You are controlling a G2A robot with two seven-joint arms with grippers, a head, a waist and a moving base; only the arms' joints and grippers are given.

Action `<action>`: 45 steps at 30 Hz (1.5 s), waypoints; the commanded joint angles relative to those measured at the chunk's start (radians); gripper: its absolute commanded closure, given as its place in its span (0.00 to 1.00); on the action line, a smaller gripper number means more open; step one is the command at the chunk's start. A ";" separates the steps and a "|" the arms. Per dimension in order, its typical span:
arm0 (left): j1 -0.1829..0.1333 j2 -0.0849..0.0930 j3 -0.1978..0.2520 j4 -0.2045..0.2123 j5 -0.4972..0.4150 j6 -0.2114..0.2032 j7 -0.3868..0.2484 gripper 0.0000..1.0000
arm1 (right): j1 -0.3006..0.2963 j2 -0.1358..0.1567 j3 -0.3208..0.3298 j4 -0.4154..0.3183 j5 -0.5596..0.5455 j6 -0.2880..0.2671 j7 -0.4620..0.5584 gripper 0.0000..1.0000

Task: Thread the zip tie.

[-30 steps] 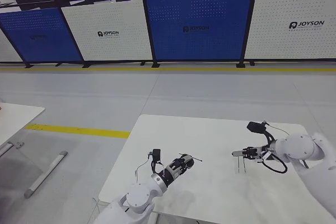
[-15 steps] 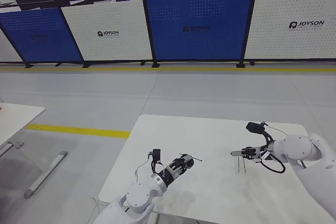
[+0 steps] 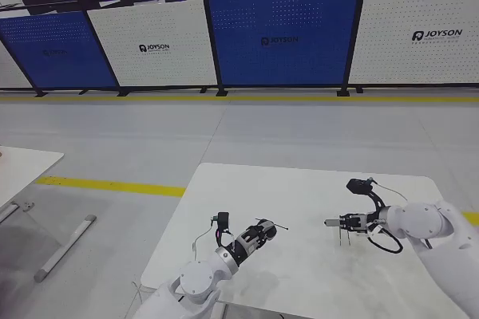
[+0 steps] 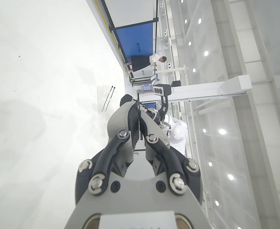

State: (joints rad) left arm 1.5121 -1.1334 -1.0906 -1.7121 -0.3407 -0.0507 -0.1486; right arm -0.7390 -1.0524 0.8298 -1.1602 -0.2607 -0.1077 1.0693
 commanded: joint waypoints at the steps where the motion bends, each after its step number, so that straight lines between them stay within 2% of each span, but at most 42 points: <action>1: 0.000 0.000 0.000 0.000 0.000 0.000 0.000 1.00 | 0.000 0.000 0.000 -0.001 -0.001 0.001 0.000 0.00; 6: 0.000 0.000 0.000 0.000 0.000 0.000 0.000 1.00 | 0.000 0.000 0.000 -0.001 -0.001 0.001 0.000 0.00; 11: 0.000 0.000 0.000 0.000 0.000 0.000 0.000 1.00 | -0.051 0.017 0.053 -0.027 -0.023 -0.032 -0.098 0.00; 16: 0.000 0.000 0.000 0.000 0.000 0.000 0.000 1.00 | -0.116 0.040 0.096 -0.126 -0.117 0.063 -0.113 0.00; 20: 0.000 0.000 0.000 0.000 0.000 0.000 0.000 1.00 | -0.109 0.040 0.090 -0.139 -0.137 0.072 -0.071 0.00; 29: 0.000 0.000 0.000 0.000 0.000 0.000 0.000 1.00 | -0.111 0.040 0.091 -0.140 -0.137 0.071 -0.077 0.00; 32: 0.000 0.000 0.000 0.000 0.000 0.000 0.000 1.00 | -0.121 0.042 0.109 -0.147 -0.134 0.064 -0.115 0.00; 35: 0.000 0.000 0.000 0.000 0.000 0.000 0.000 1.00 | -0.121 0.044 0.126 -0.159 -0.126 0.054 -0.104 0.00; 38: 0.000 0.000 0.000 0.000 0.000 0.000 0.000 1.00 | -0.098 0.037 0.113 -0.138 -0.111 0.049 -0.065 0.00; 41: 0.000 0.000 0.000 0.000 0.000 0.000 0.000 1.00 | -0.057 0.022 0.084 -0.067 -0.088 0.050 -0.030 0.03; 43: 0.000 0.000 0.000 0.000 0.000 0.000 0.000 1.00 | -0.027 0.008 0.059 -0.016 -0.081 0.064 -0.020 0.00; 45: 0.000 0.000 0.000 0.000 0.000 0.000 0.000 1.00 | -0.020 0.005 0.053 -0.006 -0.079 0.069 -0.025 0.00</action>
State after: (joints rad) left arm 1.5120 -1.1334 -1.0906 -1.7121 -0.3407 -0.0507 -0.1486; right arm -0.7607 -1.0472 0.8837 -1.1690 -0.3402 -0.0411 1.0475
